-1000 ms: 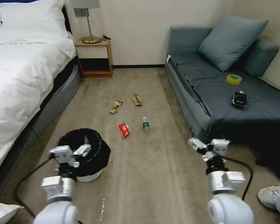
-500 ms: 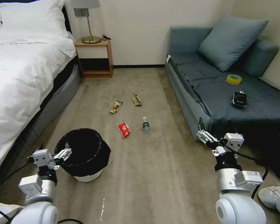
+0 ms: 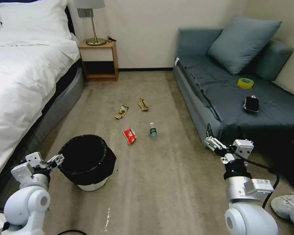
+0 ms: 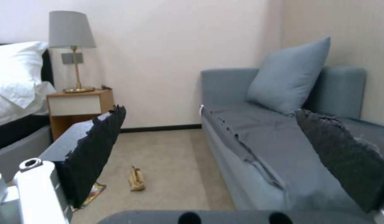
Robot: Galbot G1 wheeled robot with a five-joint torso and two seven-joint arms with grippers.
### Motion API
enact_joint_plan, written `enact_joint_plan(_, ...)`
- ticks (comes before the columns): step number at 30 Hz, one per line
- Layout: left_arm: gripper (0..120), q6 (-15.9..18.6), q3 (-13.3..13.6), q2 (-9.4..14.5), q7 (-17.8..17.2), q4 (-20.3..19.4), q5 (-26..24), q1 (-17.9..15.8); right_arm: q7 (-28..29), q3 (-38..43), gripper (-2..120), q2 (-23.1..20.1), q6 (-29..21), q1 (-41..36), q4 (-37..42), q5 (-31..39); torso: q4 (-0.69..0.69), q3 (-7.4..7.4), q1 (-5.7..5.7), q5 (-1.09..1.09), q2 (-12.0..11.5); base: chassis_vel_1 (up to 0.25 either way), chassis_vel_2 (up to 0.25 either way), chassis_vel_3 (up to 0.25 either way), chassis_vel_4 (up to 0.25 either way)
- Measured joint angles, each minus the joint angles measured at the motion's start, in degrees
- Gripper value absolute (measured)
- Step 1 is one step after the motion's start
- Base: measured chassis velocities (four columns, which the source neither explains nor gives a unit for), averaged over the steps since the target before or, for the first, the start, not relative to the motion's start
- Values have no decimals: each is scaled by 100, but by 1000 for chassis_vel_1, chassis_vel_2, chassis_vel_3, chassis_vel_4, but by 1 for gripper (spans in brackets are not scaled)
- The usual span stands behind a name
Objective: Pick up the trash bin, then pick up the garbage on the floor and place it into the trash bin.
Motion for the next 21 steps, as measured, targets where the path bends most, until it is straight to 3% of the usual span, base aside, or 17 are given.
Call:
enact_joint_plan(6, 100, 186, 123, 114, -179, 343, -346, -371, -3, 7, 100, -23, -29, 104, -99, 12, -2, 0, 0, 0, 0, 0, 0, 0, 0)
enact_joint_plan(13, 99, 315, 318, 295, -361, 1113, -673, -927, -8, 16, 100, -24, -85, 243, -216, 23, -1, 0, 0, 0, 0, 0, 0, 0, 0)
enact_joint_plan(21, 99, 356, 426, 318, -401, 1745, -808, -1197, -11, 30, 100, -13, -116, 308, -266, 24, -1, 0, 0, 0, -1, 0, 0, 0, 0)
